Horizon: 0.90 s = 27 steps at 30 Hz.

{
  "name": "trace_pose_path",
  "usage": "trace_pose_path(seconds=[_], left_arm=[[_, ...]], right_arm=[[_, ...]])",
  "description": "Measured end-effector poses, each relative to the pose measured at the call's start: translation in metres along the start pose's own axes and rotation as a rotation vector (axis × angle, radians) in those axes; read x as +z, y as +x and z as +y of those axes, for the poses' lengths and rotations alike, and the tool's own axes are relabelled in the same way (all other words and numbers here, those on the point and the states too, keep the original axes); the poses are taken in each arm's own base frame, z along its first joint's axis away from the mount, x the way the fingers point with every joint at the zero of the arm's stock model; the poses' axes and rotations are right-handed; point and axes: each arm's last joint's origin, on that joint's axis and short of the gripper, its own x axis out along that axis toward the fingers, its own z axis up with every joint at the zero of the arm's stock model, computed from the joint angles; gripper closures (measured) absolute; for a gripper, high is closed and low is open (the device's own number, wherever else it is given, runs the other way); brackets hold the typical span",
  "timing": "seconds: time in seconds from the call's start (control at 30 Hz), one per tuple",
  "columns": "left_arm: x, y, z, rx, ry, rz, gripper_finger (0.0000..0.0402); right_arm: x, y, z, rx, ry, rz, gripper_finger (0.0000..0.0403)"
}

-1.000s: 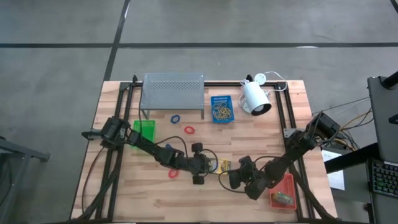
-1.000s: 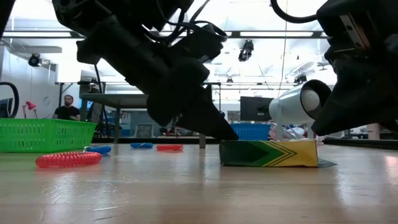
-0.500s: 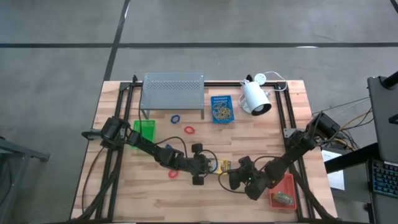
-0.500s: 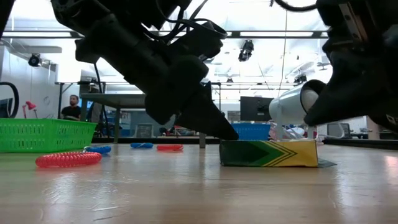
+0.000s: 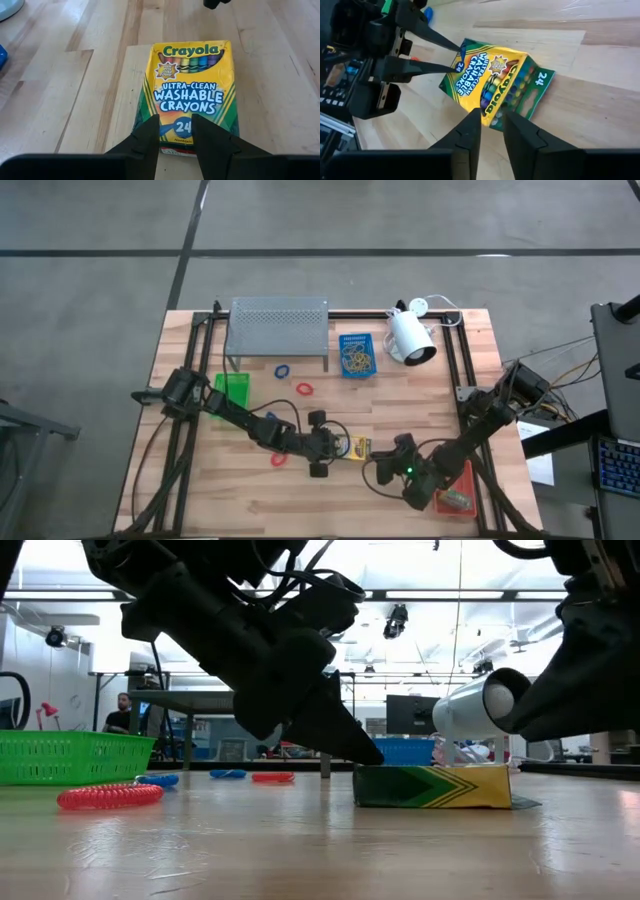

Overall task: Pick & Place Office Desk Supplies
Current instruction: Put the big crayon box into the orange bin

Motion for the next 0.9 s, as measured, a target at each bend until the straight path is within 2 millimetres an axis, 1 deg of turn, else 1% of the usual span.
trace_pose_path(seconds=[0.17, 0.3, 0.53, 0.7, 0.9], left_arm=[[0.000, 0.000, 0.000, 0.000, 0.000, 0.000, 0.0285], [0.000, 0.000, 0.000, 0.000, 0.000, 0.000, 0.0285], [0.000, 0.000, 0.000, 0.000, 0.000, 0.000, 0.0285], [0.000, 0.000, 0.000, 0.000, 0.000, 0.000, 0.0285], [0.000, 0.000, 0.000, 0.000, 0.000, 0.001, 0.0285]], right_arm=[[0.000, 0.001, -0.005, -0.056, 0.023, 0.041, 0.0314], [0.000, 0.001, -0.005, -0.059, 0.035, 0.050, 0.0314], [0.002, 0.006, -0.011, -0.115, 0.131, 0.116, 0.0320], [0.003, 0.008, -0.017, -0.056, 0.173, 0.157, 0.0321], [0.014, 0.007, -0.029, 0.005, 0.249, 0.178, 0.0321]])
